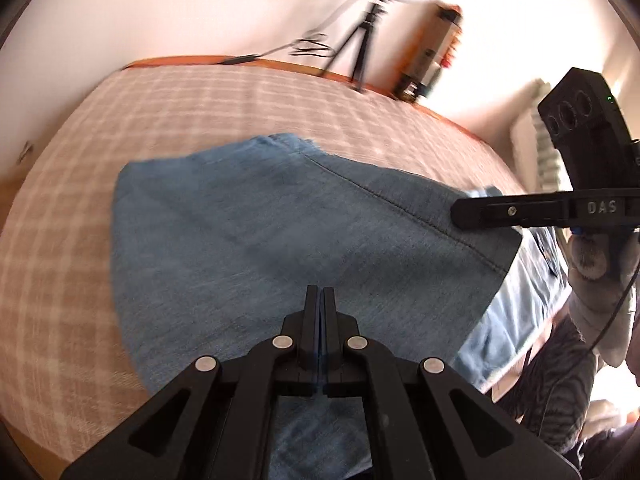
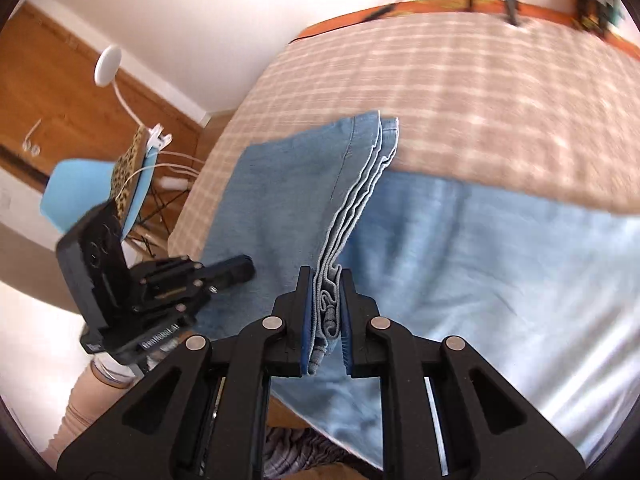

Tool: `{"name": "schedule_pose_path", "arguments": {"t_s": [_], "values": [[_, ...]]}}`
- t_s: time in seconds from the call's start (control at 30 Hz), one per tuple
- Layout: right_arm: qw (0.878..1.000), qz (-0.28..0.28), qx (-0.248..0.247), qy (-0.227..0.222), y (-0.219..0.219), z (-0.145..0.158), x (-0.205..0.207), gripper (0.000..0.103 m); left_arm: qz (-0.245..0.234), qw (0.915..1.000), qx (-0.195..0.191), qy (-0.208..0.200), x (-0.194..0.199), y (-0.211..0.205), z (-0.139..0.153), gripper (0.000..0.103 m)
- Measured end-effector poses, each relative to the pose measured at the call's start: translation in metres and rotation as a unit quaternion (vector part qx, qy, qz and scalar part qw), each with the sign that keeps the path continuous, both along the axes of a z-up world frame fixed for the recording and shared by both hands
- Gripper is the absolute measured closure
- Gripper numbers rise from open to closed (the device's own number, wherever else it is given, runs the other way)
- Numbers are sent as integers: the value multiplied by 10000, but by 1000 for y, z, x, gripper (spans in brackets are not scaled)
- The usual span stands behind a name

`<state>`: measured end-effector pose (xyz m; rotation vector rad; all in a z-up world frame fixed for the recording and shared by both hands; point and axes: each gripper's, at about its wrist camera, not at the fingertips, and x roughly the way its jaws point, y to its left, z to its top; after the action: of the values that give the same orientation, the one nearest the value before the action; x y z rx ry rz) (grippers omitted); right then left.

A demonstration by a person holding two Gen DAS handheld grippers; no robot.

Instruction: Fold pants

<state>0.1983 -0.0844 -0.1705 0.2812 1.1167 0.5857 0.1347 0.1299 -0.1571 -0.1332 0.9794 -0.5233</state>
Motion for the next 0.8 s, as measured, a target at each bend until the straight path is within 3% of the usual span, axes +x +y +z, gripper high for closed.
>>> {"name": "schedule_pose_path", "arguments": {"t_s": [0.2, 0.37, 0.47, 0.6, 0.8], "values": [[9980, -614, -67, -137, -79, -9, -45, 90, -538, 9979, 358, 9, 7, -62, 20, 103], [9945, -999, 270, 135, -137, -37, -80, 91, -1225, 9917, 248, 291, -1, -126, 14, 103], [9941, -919, 490, 307, -148, -58, -78, 91, -1566, 9858, 302, 529, -8, -168, -2, 103], [9958, -587, 639, 287, -144, -69, -67, 87, -1869, 9777, 803, 525, -20, -210, -17, 103], [9940, -297, 962, 424, -162, -81, -36, 77, -1704, 9816, 578, 637, -19, -205, -24, 103]]}}
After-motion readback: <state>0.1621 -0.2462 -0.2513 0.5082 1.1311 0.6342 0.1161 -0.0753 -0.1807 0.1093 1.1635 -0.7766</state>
